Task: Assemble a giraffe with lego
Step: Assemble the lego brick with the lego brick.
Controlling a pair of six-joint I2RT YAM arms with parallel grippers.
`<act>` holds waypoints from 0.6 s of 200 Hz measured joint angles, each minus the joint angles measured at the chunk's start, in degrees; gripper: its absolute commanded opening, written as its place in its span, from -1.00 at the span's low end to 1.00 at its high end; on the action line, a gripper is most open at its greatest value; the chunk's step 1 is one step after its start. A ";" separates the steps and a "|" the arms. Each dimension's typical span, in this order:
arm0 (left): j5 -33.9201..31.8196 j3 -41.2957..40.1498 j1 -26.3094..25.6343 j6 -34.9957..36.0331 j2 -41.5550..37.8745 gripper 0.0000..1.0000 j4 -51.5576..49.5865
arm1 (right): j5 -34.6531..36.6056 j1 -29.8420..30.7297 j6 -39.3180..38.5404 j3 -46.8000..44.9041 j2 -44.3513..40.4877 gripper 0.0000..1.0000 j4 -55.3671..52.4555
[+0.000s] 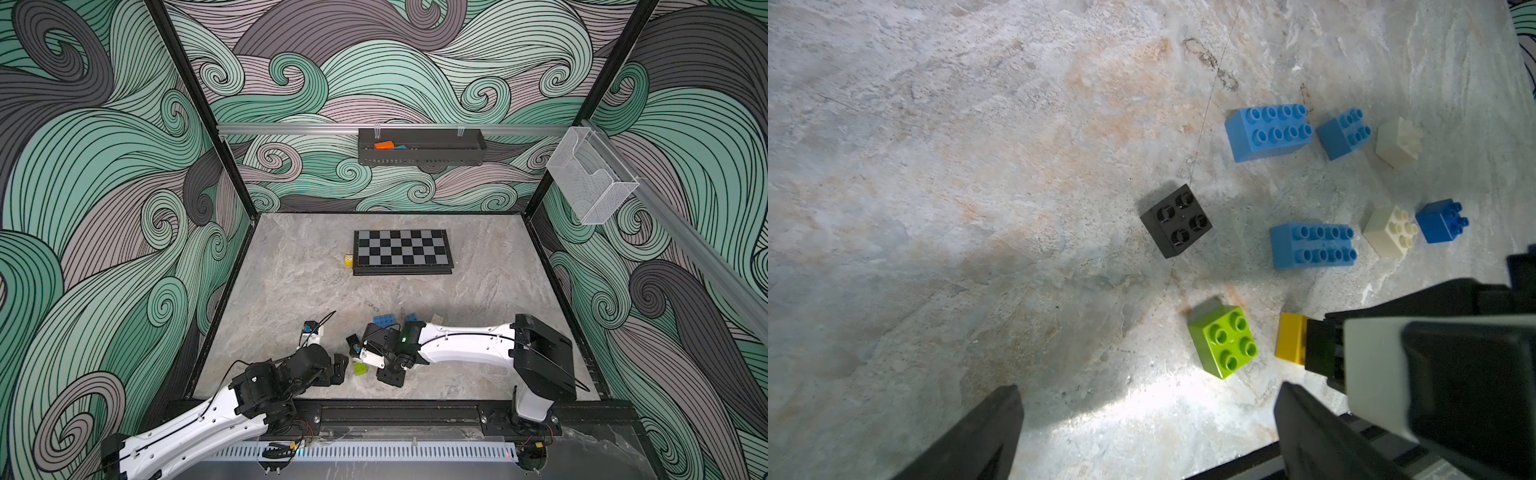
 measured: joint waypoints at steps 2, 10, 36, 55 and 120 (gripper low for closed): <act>0.00 0.00 -0.02 0.00 0.00 0.97 0.00 | 0.02 0.00 0.09 0.02 0.00 -0.58 0.00; 0.00 0.00 -0.02 0.00 0.00 0.97 0.00 | 0.07 0.00 0.44 0.09 0.11 -0.58 -0.02; 0.00 0.00 -0.04 0.00 0.00 0.97 0.00 | 0.15 0.00 1.68 0.74 0.63 -0.58 -0.70; 0.00 0.00 -0.07 0.00 0.00 0.97 0.00 | 0.22 0.04 2.58 1.18 0.98 -0.58 -1.16; 0.00 -0.02 -0.22 0.00 0.09 0.97 0.00 | 0.22 0.20 5.64 4.61 3.41 -0.58 -4.87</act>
